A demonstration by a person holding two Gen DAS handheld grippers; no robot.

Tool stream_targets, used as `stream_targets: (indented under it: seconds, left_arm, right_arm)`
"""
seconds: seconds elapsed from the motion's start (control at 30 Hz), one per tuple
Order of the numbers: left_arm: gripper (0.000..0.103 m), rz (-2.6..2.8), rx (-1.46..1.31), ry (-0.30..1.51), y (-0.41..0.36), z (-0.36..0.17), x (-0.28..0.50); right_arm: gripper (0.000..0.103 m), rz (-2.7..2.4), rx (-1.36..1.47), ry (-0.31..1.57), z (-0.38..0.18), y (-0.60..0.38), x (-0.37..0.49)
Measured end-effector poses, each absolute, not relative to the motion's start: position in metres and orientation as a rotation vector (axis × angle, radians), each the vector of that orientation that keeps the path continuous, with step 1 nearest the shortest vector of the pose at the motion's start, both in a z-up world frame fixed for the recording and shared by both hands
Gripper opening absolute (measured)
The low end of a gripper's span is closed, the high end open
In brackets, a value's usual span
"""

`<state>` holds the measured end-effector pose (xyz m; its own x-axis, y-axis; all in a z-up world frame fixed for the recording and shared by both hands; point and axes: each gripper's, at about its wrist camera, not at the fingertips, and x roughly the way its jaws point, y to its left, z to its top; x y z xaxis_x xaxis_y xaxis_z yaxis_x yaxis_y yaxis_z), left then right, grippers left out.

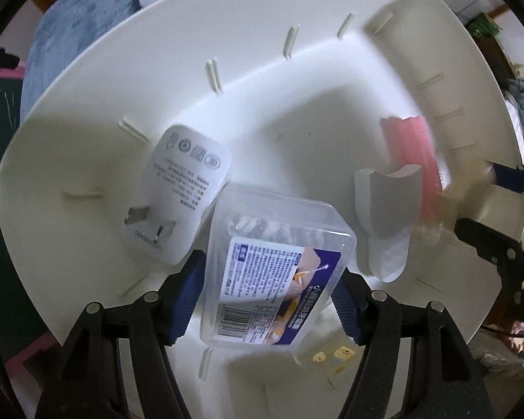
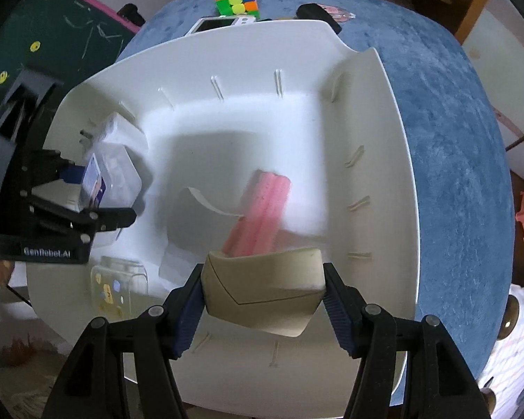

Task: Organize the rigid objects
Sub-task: 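Open the left tool over the tray while the right tool releases the beige case, then raise both open tools away from the tray toward the remaining items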

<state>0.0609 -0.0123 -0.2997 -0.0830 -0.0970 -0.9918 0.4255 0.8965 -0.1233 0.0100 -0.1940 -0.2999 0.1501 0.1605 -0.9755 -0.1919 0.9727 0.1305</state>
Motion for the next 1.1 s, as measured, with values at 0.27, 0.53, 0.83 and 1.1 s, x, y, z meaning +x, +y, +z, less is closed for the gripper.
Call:
stream_targets:
  seconds: [0.27,0.53,0.83,1.1]
  left_arm:
    - [0.083,-0.452,0.209,1.562,0.0,-0.265,0.054]
    - [0.085,-0.462,0.178,1.485,0.004,-0.213,0.051]
    - [0.085,-0.396,0.234,1.308,-0.016,-0.16,0.093]
    - [0.085,-0.306,0.228,1.189,-0.032,-0.118,0.165]
  right_arm:
    - [0.068,0.311,-0.017,1.347,-0.282,-0.19,0.016]
    - [0.068,0.349,0.046,1.279,-0.254,-0.195,0.027]
    - [0.068,0.372,0.068,1.194,-0.219,-0.205,0.047]
    - [0.068,0.356,0.014,1.095,-0.186,-0.23,0.088]
